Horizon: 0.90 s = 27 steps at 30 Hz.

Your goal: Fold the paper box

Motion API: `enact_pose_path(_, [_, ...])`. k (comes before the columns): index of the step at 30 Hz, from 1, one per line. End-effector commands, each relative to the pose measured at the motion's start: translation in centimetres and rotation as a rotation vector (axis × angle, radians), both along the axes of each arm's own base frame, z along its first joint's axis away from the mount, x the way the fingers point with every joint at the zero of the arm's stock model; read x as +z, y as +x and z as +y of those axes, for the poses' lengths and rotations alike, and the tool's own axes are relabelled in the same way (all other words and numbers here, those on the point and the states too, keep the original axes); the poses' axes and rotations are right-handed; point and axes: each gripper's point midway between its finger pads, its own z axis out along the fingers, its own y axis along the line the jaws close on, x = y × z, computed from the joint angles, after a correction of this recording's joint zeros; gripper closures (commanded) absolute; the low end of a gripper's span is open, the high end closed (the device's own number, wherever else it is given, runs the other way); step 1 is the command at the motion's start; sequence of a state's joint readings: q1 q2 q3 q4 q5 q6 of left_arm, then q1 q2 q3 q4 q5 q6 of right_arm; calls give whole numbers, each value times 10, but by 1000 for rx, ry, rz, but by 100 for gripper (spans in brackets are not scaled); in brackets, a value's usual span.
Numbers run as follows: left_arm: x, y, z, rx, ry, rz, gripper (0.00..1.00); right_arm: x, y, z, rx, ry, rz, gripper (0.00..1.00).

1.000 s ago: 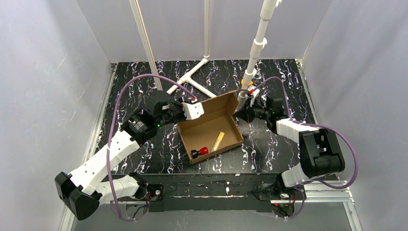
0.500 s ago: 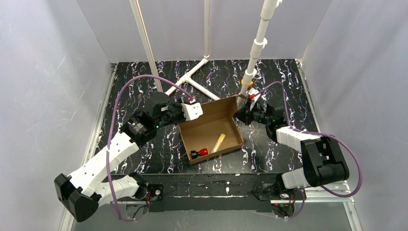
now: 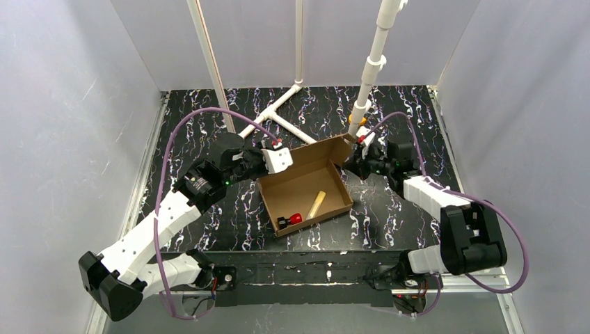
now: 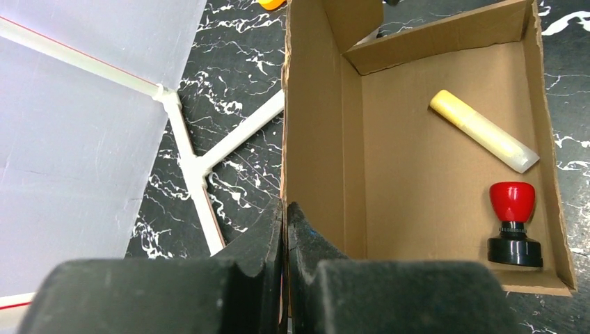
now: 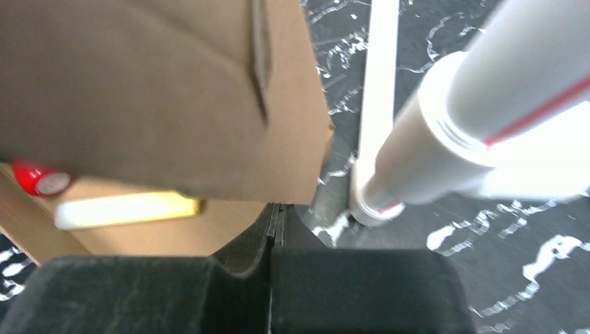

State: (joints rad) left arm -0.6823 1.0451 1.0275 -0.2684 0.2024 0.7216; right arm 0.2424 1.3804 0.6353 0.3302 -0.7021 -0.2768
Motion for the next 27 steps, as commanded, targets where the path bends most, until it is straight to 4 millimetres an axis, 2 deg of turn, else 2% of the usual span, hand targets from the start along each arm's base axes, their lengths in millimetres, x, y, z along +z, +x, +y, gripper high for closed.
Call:
enact_pose_path(1, [-27,-22,1,-59,35,101,100,-3,-12,-20,68,-139,-57,99])
enact_pose_path(5, [-25,-27,3,-71,32,100,100,-5,-29,-21,153,-159,-52,99])
enact_pose_path(7, [-26,-27,4,-70,39,102,100,4,-30,-26,161,-147,-50,99])
enact_pose_path(12, [-25,-28,4,-70,36,98,100,27,-14,-43,65,-94,-63,99])
enact_pose_path(14, [-25,-28,4,-74,35,99,100,32,-4,-44,-13,-29,-31,99])
enact_pose_path(17, [-24,-28,2,-78,32,100,100,42,14,-39,-169,151,58,99])
enact_pose_path(20, [-23,-28,1,-80,28,105,100,49,17,-27,-249,320,126,99])
enact_pose_path(24, [-23,-27,-2,-84,21,112,100,35,-6,3,-156,326,168,99])
enact_pose_path(27, [-23,-27,-3,-86,17,118,100,25,-17,14,-108,307,169,99])
